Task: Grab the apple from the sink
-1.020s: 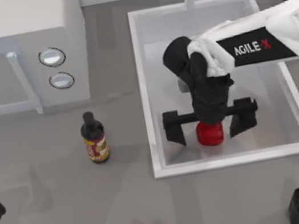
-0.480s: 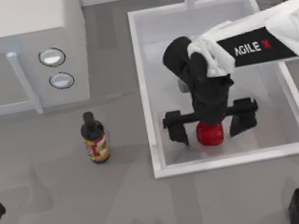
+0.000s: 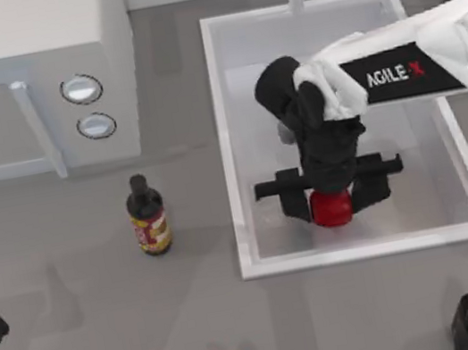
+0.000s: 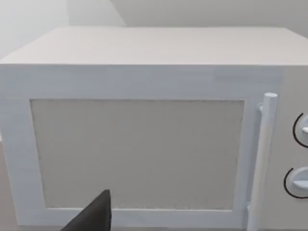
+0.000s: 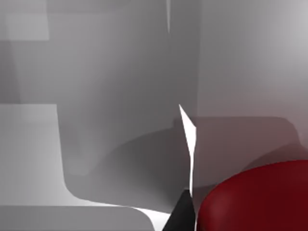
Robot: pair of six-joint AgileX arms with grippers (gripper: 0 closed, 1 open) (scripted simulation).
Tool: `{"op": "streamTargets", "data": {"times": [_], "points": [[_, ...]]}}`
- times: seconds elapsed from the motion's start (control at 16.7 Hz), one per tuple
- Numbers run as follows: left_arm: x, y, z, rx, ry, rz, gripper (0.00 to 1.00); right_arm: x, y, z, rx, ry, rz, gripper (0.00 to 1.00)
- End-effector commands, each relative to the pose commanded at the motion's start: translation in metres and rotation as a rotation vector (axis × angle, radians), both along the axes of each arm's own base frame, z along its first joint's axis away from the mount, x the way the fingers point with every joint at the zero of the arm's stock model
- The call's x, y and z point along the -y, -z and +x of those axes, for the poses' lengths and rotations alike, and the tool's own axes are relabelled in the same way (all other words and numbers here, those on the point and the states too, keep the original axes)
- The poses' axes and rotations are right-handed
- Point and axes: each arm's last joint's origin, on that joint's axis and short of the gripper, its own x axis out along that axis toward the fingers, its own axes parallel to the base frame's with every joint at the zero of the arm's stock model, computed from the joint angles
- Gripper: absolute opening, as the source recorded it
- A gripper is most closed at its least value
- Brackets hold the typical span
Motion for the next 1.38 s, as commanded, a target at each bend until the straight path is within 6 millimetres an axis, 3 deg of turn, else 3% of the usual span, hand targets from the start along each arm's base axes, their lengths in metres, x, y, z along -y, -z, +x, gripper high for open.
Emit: {"op": "streamTargets", "data": {"times": [0.48,0.54,0.78,0.96,1.14,1.38], "points": [[0.000,0.000,0.000,0.000,0.000,0.000,1.00,0.000,0.000,0.000,0.000,0.000,0.000,0.00],[0.000,0.000,0.000,0.000,0.000,0.000,1.00,-0.001,-0.029,0.005,0.048,-0.008,0.000,0.00],[0.000,0.000,0.000,0.000,0.000,0.000,1.00,-0.006,-0.043,0.012,0.047,-0.008,-0.001,0.00],[0.000,0.000,0.000,0.000,0.000,0.000,1.00,-0.014,-0.082,0.024,0.047,-0.008,-0.001,0.00],[0.000,0.000,0.000,0.000,0.000,0.000,1.00,-0.018,-0.140,0.030,0.035,-0.008,-0.008,0.00],[0.000,0.000,0.000,0.000,0.000,0.000,1.00,-0.012,-0.221,0.021,0.022,-0.008,-0.016,0.00]]}}
